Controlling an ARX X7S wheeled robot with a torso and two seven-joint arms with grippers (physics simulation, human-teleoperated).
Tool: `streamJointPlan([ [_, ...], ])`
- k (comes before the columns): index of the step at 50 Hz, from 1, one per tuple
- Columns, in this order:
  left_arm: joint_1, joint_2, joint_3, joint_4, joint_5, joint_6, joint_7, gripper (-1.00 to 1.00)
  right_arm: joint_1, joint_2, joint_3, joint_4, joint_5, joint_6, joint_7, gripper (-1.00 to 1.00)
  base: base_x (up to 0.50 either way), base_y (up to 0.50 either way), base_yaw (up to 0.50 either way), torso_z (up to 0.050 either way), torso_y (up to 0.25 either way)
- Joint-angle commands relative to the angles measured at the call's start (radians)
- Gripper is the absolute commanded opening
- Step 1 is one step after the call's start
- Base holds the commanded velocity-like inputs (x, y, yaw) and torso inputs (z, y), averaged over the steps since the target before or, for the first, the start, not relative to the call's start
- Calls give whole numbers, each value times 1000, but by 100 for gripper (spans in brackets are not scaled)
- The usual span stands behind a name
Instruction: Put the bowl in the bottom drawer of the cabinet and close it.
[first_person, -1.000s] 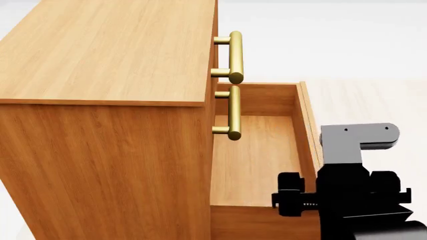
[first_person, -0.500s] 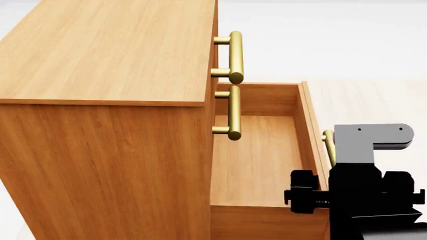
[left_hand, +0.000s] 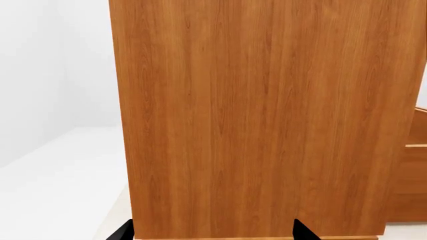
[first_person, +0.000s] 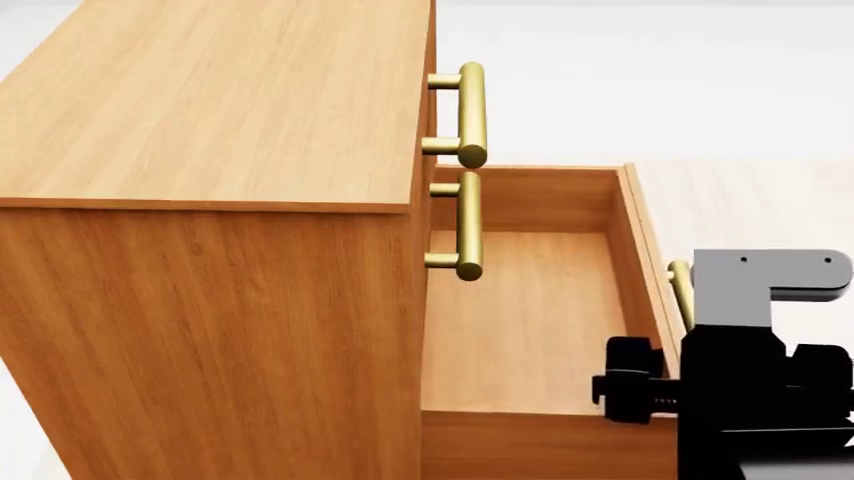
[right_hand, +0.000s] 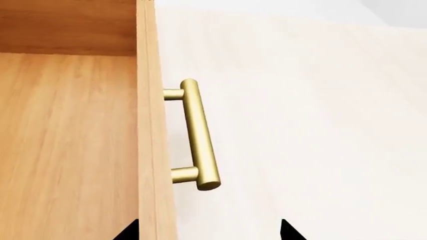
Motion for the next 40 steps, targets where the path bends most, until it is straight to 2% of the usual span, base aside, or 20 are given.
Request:
streamJointPlan([
  [1,0,-2,4,1,1,0,-5,100,-5,17,4,50,-50,-33,9,100,0,0,0,0,0],
  [31,-2,-10,11,1,-3,2,-14,100,-4,28,-5,139,-72,-96,19,100,1,0,0,-1,0],
  [40,-3,-12,14,1,-3,2,-17,100,-46,30,80,-8,-4,-119,-15,100,1,0,0,0,0],
])
